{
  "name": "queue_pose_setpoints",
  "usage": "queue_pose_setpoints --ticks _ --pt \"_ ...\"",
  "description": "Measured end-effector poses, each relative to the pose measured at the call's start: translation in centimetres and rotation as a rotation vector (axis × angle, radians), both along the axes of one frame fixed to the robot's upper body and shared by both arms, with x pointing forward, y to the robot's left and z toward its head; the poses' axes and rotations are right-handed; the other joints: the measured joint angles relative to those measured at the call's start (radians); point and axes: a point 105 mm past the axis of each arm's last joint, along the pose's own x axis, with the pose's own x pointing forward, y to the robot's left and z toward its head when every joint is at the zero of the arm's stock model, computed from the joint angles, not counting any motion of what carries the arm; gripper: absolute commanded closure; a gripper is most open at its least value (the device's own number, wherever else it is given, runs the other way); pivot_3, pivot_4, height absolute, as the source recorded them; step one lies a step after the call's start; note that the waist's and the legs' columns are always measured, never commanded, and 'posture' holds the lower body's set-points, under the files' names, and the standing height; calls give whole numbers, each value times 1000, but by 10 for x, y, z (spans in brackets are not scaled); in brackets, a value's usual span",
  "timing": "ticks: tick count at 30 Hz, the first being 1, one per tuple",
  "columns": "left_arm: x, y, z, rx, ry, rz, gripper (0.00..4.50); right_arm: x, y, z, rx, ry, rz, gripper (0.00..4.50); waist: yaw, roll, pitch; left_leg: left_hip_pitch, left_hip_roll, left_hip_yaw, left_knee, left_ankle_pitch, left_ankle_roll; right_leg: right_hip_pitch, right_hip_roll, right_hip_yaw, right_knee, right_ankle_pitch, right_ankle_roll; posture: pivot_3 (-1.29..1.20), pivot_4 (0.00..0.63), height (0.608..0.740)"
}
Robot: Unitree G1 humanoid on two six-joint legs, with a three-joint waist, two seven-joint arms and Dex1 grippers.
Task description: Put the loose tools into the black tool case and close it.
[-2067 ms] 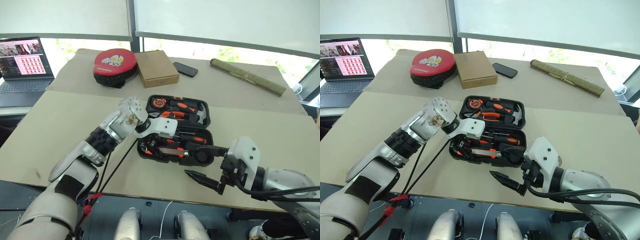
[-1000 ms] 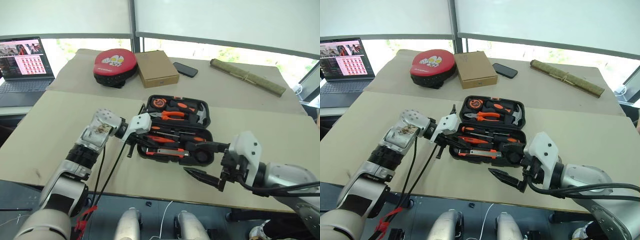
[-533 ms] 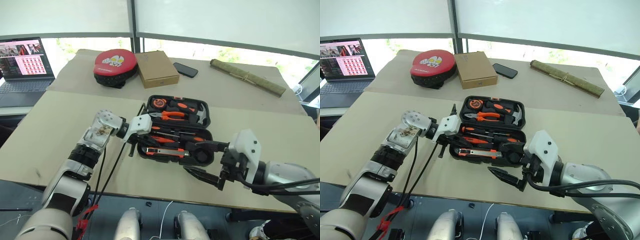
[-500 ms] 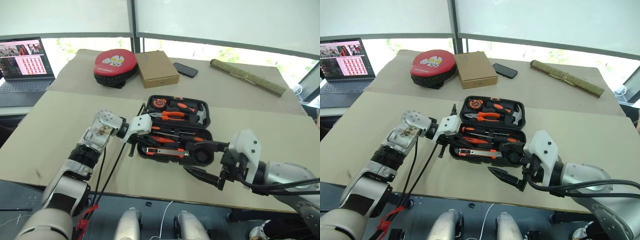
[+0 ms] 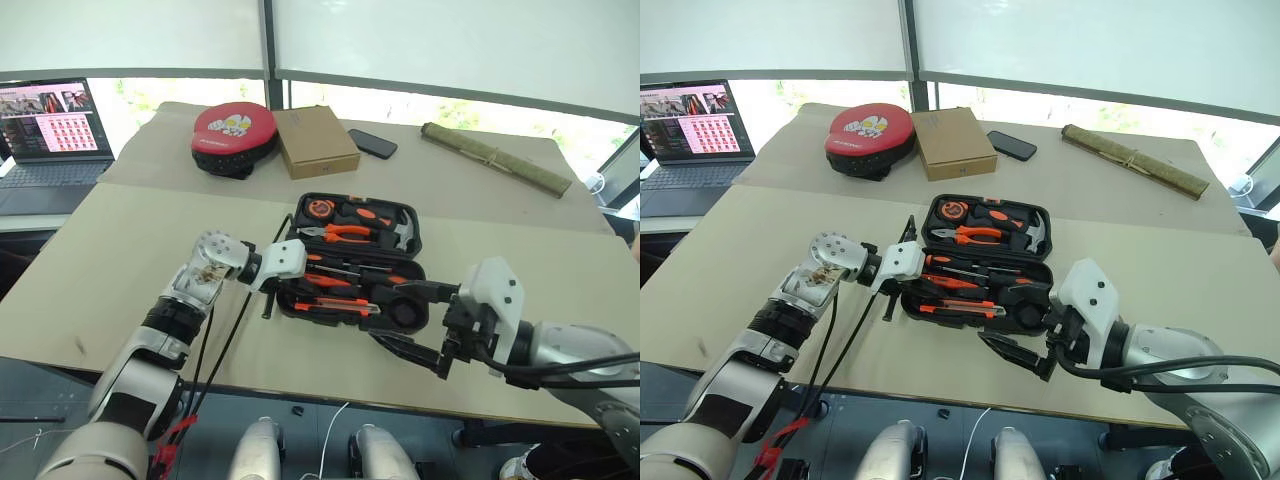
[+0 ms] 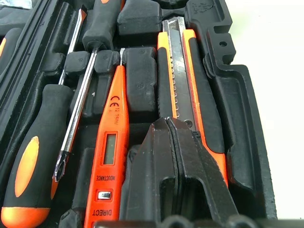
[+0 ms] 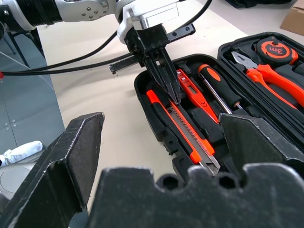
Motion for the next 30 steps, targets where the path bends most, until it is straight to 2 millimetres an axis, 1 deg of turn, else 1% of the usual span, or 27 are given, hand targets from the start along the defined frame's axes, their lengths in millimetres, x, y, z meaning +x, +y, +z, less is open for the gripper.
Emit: queue_pose_setpoints --ticks 3,6,7,9,11,12,13,14,15,17,19,22,23,26,27,30 --pt "-1 0 0 -11 -4 1 4446 0 0 0 0 1 -1 0 0 0 0 0 0 0 0 0 0 0 0 0 0 0 0 0 150 740" --pt "-2 1 5 -47 19 19 4446 0 -3 -1 0 4 -13 0 -1 0 0 0 0 0 0 0 0 0 0 0 0 0 0 0 150 740" --pt "-5 0 8 -74 37 17 4446 0 -6 -2 -1 10 -32 0 0 0 0 -2 0 -1 -1 0 0 -1 0 0 -1 0 0 0 150 740" --pt "-10 1 24 -145 81 24 4446 -2 -22 -9 -8 40 -106 0 0 0 0 -4 0 -2 0 0 0 -2 0 -2 -1 0 0 0 150 740" --pt "-12 9 48 -212 101 44 3943 -5 -41 -15 -21 71 -195 0 -1 0 0 -5 0 -3 0 0 0 -3 0 -2 -1 0 0 0 150 740" --pt "-13 13 64 -248 119 51 3824 -8 -54 -18 -27 87 -258 0 0 0 0 -5 0 -4 0 0 0 -3 0 -2 -1 0 0 0 150 740" --pt "-16 18 84 -292 139 54 3419 -13 -72 -21 -30 105 -344 0 0 0 0 -4 0 -4 0 0 0 -2 0 -3 -1 0 1 0 150 740" --pt "-18 20 92 -309 140 52 3055 -15 -80 -23 -33 112 -379 0 -1 0 0 -4 -1 -4 0 0 0 -2 0 -3 -1 0 1 0 150 740" --pt "-20 21 103 -333 146 46 2732 -20 -93 -24 -41 125 -434 0 -1 2 0 -2 -1 -4 0 0 0 0 0 -2 -1 0 1 0 150 740" --pt "-25 20 110 -347 148 29 1984 -32 -113 -25 -65 148 -505 0 0 3 -1 -1 -1 -4 0 0 0 1 0 -2 -1 -1 1 0 150 740" --pt "-27 19 111 -349 153 23 1203 -43 -132 -26 -91 172 -570 0 -1 3 -1 -1 -1 -4 0 0 0 1 0 -2 -2 -2 2 0 150 740" --pt "-29 18 113 -345 139 8 137 -49 -151 -28 -125 197 -607 0 -9 3 -1 0 0 -4 -1 0 0 1 1 -2 -2 -2 1 0 150 740" --pt "-30 17 112 -344 138 4 49 -48 -153 -28 -128 199 -608 0 -11 3 -1 0 0 -4 -1 0 0 1 1 -1 -2 -2 1 0 150 740" --pt "-34 13 108 -334 132 -21 49 -34 -157 -28 -149 180 -587 0 -20 3 -1 1 0 -4 -1 0 0 1 1 0 -2 -2 0 0 150 740" --pt "-35 11 107 -329 131 -31 49 -27 -156 -29 -158 177 -572 0 -21 3 -1 1 0 -4 -1 0 0 1 1 0 -2 -2 -1 0 150 740" --pt "-39 7 103 -313 116 -65 49 -9 -144 -42 -187 218 -479 0 -23 3 0 0 -1 -3 -2 0 0 1 1 0 -2 -2 -1 0 150 740"
